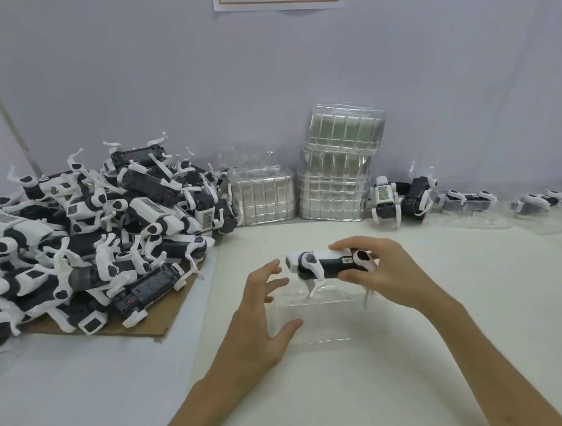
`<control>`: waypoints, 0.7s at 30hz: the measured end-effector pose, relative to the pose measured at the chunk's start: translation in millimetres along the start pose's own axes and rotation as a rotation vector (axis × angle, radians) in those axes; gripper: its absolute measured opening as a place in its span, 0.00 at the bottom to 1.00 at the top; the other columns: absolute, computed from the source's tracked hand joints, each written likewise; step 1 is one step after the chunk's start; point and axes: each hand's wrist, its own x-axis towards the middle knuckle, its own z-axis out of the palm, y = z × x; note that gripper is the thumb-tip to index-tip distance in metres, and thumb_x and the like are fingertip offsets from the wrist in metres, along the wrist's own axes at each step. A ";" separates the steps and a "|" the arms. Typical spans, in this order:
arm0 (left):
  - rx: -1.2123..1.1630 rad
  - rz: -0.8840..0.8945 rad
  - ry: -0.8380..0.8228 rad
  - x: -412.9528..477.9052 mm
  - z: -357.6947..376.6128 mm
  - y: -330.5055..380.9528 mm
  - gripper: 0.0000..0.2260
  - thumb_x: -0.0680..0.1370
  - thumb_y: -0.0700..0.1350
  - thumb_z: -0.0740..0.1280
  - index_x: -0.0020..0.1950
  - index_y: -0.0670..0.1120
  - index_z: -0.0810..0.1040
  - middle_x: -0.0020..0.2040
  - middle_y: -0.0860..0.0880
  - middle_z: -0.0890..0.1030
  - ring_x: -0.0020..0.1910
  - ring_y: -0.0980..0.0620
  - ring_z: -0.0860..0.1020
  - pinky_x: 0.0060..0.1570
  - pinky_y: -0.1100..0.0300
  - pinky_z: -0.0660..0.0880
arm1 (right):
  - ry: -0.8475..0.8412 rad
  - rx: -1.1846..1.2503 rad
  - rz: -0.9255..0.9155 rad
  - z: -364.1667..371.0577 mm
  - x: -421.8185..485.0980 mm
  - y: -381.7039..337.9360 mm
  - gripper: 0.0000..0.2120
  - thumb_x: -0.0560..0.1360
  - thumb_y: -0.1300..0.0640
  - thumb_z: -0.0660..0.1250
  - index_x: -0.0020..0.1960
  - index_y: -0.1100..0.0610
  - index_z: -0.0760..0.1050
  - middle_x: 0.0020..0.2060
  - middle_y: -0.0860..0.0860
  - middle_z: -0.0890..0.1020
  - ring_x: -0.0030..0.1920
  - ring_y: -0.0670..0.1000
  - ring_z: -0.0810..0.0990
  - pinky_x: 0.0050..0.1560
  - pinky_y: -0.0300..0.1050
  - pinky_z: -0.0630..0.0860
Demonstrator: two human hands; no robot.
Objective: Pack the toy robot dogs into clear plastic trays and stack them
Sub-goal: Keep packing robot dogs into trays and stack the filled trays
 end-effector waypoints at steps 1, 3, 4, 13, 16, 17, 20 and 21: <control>0.011 0.011 -0.010 0.3 -0.3 -0.5 0.38 0.73 0.46 0.74 0.74 0.65 0.55 0.70 0.63 0.66 0.67 0.61 0.73 0.62 0.71 0.69 | -0.039 -0.035 0.021 2.0 0.3 2.2 0.18 0.71 0.60 0.77 0.55 0.41 0.81 0.52 0.41 0.83 0.52 0.41 0.79 0.54 0.33 0.71; 0.035 0.033 -0.025 0.8 -1.0 -1.4 0.37 0.74 0.45 0.74 0.74 0.63 0.57 0.70 0.63 0.65 0.68 0.61 0.73 0.61 0.71 0.68 | -0.099 -0.095 0.068 4.8 1.1 4.5 0.17 0.73 0.58 0.75 0.58 0.42 0.81 0.56 0.44 0.82 0.58 0.45 0.78 0.60 0.40 0.73; 0.044 0.041 -0.031 1.3 -1.5 -1.5 0.36 0.74 0.44 0.74 0.74 0.62 0.58 0.69 0.62 0.66 0.67 0.61 0.73 0.61 0.70 0.69 | -0.111 -0.111 0.086 4.9 1.5 4.4 0.17 0.74 0.58 0.74 0.59 0.42 0.80 0.58 0.44 0.82 0.60 0.46 0.77 0.62 0.42 0.72; 0.161 0.091 -0.117 1.7 -2.3 2.9 0.20 0.76 0.48 0.69 0.67 0.62 0.74 0.69 0.65 0.66 0.64 0.59 0.74 0.61 0.68 0.70 | -0.173 -0.266 0.130 7.8 3.6 1.5 0.16 0.75 0.56 0.73 0.61 0.45 0.81 0.55 0.39 0.79 0.61 0.47 0.76 0.61 0.38 0.69; 0.171 0.080 -0.112 1.4 -1.2 2.1 0.17 0.77 0.48 0.68 0.64 0.62 0.78 0.67 0.63 0.69 0.60 0.58 0.76 0.59 0.62 0.73 | -0.025 -0.152 0.086 12.3 1.4 1.2 0.14 0.73 0.56 0.75 0.55 0.41 0.81 0.54 0.39 0.79 0.60 0.46 0.76 0.58 0.33 0.68; 0.171 0.074 -0.102 1.8 -1.5 1.2 0.16 0.77 0.48 0.69 0.64 0.62 0.78 0.67 0.63 0.70 0.60 0.58 0.76 0.58 0.62 0.73 | 0.051 -0.171 0.055 13.4 1.7 2.4 0.14 0.73 0.53 0.75 0.56 0.42 0.80 0.55 0.41 0.78 0.61 0.45 0.75 0.62 0.37 0.68; 0.188 0.059 -0.075 2.5 -4.9 -2.1 0.16 0.76 0.49 0.69 0.62 0.61 0.79 0.65 0.61 0.71 0.60 0.58 0.75 0.58 0.61 0.73 | 0.132 -0.227 0.181 10.9 3.9 8.3 0.24 0.76 0.39 0.67 0.69 0.46 0.72 0.66 0.45 0.72 0.66 0.47 0.71 0.67 0.48 0.67; 0.189 0.062 -0.065 2.5 -5.8 -3.0 0.15 0.76 0.49 0.69 0.62 0.61 0.80 0.65 0.60 0.72 0.61 0.57 0.75 0.59 0.61 0.73 | 0.097 -0.164 0.291 8.6 4.5 10.4 0.28 0.77 0.36 0.63 0.72 0.48 0.69 0.69 0.48 0.71 0.68 0.48 0.70 0.66 0.48 0.67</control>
